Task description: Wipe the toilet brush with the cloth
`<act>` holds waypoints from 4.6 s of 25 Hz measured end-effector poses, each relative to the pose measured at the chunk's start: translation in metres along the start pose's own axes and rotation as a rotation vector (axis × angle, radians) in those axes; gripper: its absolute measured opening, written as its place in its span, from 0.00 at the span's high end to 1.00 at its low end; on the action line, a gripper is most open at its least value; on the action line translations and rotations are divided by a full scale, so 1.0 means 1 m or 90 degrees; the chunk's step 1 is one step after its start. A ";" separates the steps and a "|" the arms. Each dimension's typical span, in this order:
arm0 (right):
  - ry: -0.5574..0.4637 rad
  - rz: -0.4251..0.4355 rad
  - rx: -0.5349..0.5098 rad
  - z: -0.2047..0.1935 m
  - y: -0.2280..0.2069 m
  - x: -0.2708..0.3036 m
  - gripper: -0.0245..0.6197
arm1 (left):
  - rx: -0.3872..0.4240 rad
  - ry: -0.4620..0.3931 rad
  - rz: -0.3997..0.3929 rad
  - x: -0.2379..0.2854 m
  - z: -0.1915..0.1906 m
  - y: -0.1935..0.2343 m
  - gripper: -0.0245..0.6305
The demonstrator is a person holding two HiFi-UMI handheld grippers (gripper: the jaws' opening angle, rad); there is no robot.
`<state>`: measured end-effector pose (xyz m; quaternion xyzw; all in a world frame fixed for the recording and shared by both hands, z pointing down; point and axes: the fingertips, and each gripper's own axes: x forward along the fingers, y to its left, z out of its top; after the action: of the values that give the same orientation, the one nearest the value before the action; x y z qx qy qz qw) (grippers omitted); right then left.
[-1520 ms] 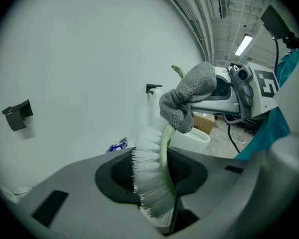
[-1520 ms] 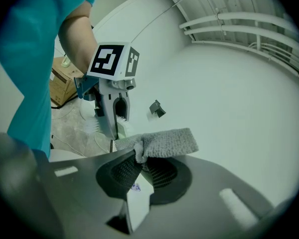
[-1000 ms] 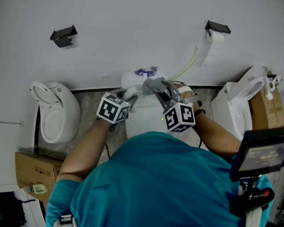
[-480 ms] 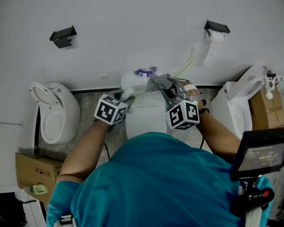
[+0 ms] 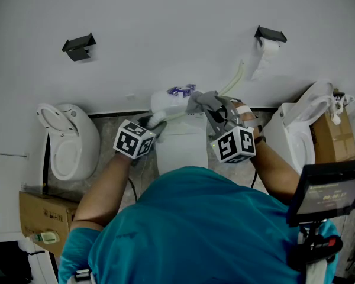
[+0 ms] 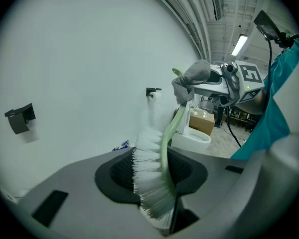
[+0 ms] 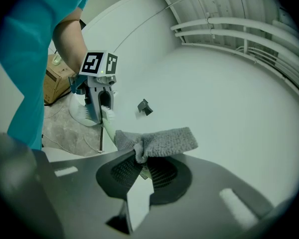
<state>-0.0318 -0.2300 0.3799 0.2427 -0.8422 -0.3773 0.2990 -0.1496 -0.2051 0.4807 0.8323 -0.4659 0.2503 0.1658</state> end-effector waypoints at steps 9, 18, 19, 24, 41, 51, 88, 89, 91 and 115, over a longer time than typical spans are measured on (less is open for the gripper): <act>-0.009 -0.028 0.005 0.001 -0.015 -0.011 0.91 | -0.003 -0.033 -0.024 -0.002 -0.001 0.001 0.73; -0.011 -0.051 -0.001 0.001 -0.029 -0.019 0.91 | -0.006 -0.054 -0.045 -0.006 -0.003 0.003 0.73; -0.012 -0.054 -0.001 0.002 -0.031 -0.019 0.91 | -0.005 -0.057 -0.046 -0.007 -0.002 0.003 0.73; -0.011 -0.062 -0.002 0.001 -0.038 -0.023 0.91 | 0.006 -0.067 -0.048 -0.011 -0.002 0.007 0.73; -0.009 -0.080 0.006 -0.006 -0.063 -0.037 0.91 | 0.065 -0.080 -0.027 -0.025 -0.005 0.021 0.73; 0.000 -0.096 0.026 -0.017 -0.082 -0.044 0.91 | 0.084 -0.082 -0.022 -0.031 -0.005 0.022 0.73; -0.172 -0.185 0.498 -0.051 -0.181 -0.077 0.91 | -0.220 -0.063 -0.363 -0.030 -0.049 -0.051 0.73; -0.171 -0.204 0.501 -0.056 -0.189 -0.083 0.91 | -0.222 -0.062 -0.364 -0.031 -0.051 -0.051 0.73; -0.172 -0.228 0.515 -0.065 -0.199 -0.092 0.91 | -0.232 -0.067 -0.367 -0.031 -0.053 -0.049 0.73; -0.161 0.299 0.321 0.076 0.048 -0.006 0.91 | -0.394 -0.190 -0.454 -0.038 0.033 -0.057 0.73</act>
<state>-0.0885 -0.1608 0.3745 0.0604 -0.9719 -0.1058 0.2013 -0.1088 -0.1670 0.4295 0.8783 -0.2230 -0.0941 0.4122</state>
